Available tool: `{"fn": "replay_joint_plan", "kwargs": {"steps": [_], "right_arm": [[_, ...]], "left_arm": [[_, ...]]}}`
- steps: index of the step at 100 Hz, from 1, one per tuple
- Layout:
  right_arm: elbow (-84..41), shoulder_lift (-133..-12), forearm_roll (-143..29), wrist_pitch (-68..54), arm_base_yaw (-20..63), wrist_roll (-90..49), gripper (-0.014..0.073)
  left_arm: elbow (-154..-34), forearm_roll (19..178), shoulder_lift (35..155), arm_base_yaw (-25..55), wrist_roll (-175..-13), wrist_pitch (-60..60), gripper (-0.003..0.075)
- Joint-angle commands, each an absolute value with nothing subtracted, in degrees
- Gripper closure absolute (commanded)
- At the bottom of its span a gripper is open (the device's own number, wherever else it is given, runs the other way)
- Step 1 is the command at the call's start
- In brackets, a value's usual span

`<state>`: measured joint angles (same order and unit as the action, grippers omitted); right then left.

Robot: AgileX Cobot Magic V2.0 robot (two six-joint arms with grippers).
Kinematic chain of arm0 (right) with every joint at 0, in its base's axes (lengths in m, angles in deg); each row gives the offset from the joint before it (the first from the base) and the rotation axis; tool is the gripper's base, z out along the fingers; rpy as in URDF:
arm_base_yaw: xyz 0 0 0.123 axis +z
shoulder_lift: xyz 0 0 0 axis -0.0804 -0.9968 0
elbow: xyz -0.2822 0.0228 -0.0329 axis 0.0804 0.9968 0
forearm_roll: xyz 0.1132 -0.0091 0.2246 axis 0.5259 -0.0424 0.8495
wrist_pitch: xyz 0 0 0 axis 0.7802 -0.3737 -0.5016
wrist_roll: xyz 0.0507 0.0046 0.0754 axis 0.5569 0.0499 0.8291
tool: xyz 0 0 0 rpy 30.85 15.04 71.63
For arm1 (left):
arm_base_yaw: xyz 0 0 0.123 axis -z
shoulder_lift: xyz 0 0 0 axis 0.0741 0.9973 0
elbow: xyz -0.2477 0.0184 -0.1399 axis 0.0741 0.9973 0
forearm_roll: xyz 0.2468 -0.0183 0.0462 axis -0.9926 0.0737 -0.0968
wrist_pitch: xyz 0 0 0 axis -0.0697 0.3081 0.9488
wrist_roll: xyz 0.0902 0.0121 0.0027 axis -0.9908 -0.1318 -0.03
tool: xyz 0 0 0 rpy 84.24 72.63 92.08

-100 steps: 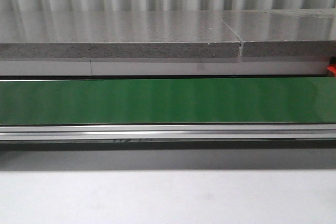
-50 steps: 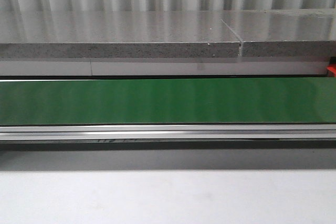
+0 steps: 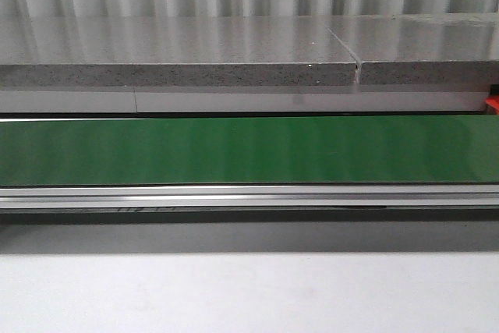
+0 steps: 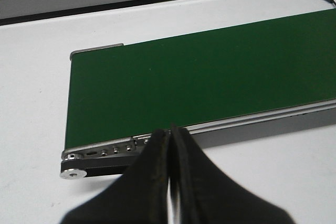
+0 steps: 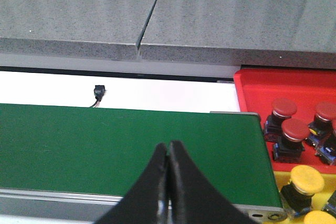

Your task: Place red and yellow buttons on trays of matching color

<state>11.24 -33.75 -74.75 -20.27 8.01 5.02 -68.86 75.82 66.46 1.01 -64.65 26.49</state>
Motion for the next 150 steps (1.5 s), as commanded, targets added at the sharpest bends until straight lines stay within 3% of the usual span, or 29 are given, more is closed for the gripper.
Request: {"fn": "replay_joint_plan", "kwargs": {"steps": [1,44,75,99,150], "right_arm": [[9.95,-33.02,-75.9,-17.61,7.61,4.59,0.0663],[12.04,-26.97,-79.25,-18.75,7.53,4.59,0.0663],[27.6,-20.29,-78.31,1.26,1.23,4.64,0.0662],[39.05,-15.14,-78.31,14.51,0.96,7.16,0.0661],[39.48,-13.21,-78.36,10.82,1.08,8.54,0.0661]], "left_arm": [[-70.37,76.41,66.56,1.49,-64.31,22.59,0.0741],[-70.37,76.41,66.56,1.49,-64.31,22.59,0.0741],[-70.37,76.41,66.56,1.49,-64.31,22.59,0.0741],[-70.37,76.41,66.56,1.49,-64.31,22.59,0.0741],[-70.37,76.41,66.56,1.49,-64.31,22.48,0.0741]]}}
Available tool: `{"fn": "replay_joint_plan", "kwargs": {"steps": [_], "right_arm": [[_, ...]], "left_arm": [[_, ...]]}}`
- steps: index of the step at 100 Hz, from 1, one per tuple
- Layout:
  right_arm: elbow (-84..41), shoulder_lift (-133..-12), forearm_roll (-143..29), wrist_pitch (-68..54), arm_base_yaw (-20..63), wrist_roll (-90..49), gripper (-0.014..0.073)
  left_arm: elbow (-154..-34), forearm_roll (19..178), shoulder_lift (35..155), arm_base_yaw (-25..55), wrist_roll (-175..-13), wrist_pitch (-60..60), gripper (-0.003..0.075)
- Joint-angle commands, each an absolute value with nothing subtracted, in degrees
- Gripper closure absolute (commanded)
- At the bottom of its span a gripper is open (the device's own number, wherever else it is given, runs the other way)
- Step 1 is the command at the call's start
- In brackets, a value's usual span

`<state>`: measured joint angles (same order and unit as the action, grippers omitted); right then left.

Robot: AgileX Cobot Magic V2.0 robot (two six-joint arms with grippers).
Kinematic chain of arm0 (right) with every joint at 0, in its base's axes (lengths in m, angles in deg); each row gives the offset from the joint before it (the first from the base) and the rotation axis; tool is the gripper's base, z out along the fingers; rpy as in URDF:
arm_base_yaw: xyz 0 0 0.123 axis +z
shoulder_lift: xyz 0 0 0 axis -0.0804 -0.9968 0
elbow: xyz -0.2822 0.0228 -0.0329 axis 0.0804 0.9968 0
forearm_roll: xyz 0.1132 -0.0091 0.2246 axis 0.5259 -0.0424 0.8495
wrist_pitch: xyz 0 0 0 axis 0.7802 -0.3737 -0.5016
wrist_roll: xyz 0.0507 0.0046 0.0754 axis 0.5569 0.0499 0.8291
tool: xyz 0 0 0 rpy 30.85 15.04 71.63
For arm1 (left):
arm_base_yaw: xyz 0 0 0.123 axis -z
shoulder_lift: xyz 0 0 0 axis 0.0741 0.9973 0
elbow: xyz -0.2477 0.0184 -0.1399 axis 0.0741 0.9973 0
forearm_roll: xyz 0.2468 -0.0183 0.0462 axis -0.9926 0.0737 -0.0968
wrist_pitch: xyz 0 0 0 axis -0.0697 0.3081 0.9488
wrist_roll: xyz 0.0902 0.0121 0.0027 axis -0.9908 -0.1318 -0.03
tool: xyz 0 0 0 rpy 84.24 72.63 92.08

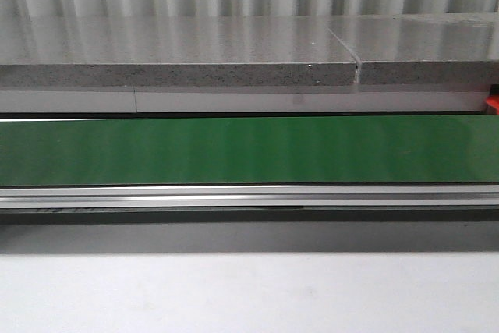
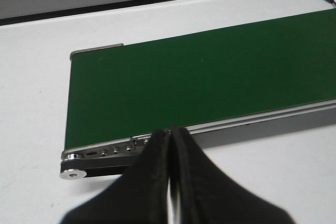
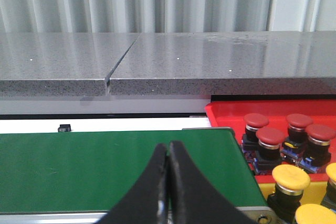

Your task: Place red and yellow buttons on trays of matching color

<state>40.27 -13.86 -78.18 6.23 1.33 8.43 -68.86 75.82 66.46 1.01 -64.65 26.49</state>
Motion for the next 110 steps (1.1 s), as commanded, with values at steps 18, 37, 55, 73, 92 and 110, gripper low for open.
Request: {"fn": "replay_joint_plan", "kwargs": {"steps": [18,37,55,73,92,110], "right_arm": [[39.48,-13.21,-78.36,10.82,1.08,8.54,0.0661],[39.48,-13.21,-78.36,10.82,1.08,8.54,0.0661],[39.48,-13.21,-78.36,10.82,1.08,8.54,0.0661],[39.48,-13.21,-78.36,10.82,1.08,8.54,0.0661],[39.48,-13.21,-78.36,10.82,1.08,8.54,0.0661],[39.48,-13.21,-78.36,10.82,1.08,8.54,0.0661]], "left_arm": [[-70.37,76.41,66.56,1.49,-64.31,22.48,0.0741],[-70.37,76.41,66.56,1.49,-64.31,22.48,0.0741],[-70.37,76.41,66.56,1.49,-64.31,22.48,0.0741],[-70.37,76.41,65.07,1.13,-64.31,22.45,0.0741],[-65.58,76.29,61.88,1.14,-63.81,7.59,0.0741],[-57.91,74.4,57.2,1.14,-58.47,-2.14,0.0741]]}}
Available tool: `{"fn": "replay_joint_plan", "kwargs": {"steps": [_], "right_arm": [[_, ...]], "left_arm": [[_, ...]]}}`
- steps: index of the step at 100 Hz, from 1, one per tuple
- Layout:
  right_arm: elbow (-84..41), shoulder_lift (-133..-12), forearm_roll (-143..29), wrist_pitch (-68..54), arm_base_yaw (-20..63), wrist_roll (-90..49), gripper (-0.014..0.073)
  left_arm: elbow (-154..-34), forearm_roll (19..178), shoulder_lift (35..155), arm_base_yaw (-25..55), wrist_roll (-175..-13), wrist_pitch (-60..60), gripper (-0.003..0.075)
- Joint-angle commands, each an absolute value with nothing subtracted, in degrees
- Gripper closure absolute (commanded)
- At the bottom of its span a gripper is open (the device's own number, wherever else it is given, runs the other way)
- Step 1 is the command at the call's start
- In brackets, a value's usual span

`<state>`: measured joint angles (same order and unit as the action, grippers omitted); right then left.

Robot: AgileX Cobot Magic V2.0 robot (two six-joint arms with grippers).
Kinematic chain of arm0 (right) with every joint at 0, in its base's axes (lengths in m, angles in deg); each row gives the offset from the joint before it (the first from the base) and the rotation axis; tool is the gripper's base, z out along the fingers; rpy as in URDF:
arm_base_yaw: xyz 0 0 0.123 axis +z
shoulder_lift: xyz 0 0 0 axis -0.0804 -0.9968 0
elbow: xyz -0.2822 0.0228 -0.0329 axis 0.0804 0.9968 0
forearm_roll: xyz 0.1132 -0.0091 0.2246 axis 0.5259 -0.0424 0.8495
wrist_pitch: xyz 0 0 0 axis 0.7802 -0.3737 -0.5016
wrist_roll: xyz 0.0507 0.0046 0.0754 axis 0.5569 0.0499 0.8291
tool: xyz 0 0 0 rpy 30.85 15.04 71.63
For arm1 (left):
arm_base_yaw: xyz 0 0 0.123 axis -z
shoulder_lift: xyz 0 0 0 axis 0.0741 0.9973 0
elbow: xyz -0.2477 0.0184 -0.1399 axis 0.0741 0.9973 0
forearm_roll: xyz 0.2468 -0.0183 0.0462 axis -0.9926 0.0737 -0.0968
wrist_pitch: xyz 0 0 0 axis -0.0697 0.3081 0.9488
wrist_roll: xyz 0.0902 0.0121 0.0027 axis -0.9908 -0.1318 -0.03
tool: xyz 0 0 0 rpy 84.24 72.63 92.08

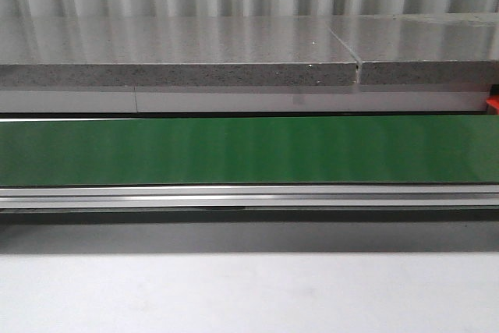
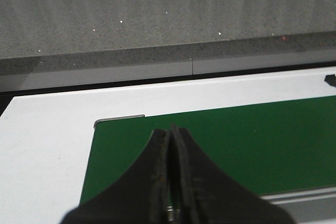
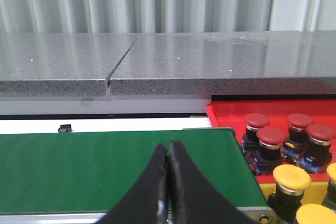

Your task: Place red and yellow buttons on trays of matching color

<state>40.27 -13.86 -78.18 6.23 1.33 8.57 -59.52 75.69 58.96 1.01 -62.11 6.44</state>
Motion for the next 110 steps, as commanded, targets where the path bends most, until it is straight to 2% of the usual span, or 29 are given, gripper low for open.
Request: {"fn": "replay_joint_plan", "kwargs": {"steps": [1,25,54,110], "right_arm": [[39.48,-13.21,-78.36,10.82,1.08,8.54,0.0661],[39.48,-13.21,-78.36,10.82,1.08,8.54,0.0661],[39.48,-13.21,-78.36,10.82,1.08,8.54,0.0661],[39.48,-13.28,-78.36,10.84,1.08,8.54,0.0661]], "left_arm": [[-57.31,74.04,56.99,1.14,-58.17,-2.35,0.0741],[-45.86,71.21,48.85,1.14,-55.19,-13.32,0.0741],[-34.1,74.07,34.12,0.88,-55.19,-14.23,0.0741],[-33.95,75.29,34.62,0.75,-55.19,-16.51,0.0741]]}}
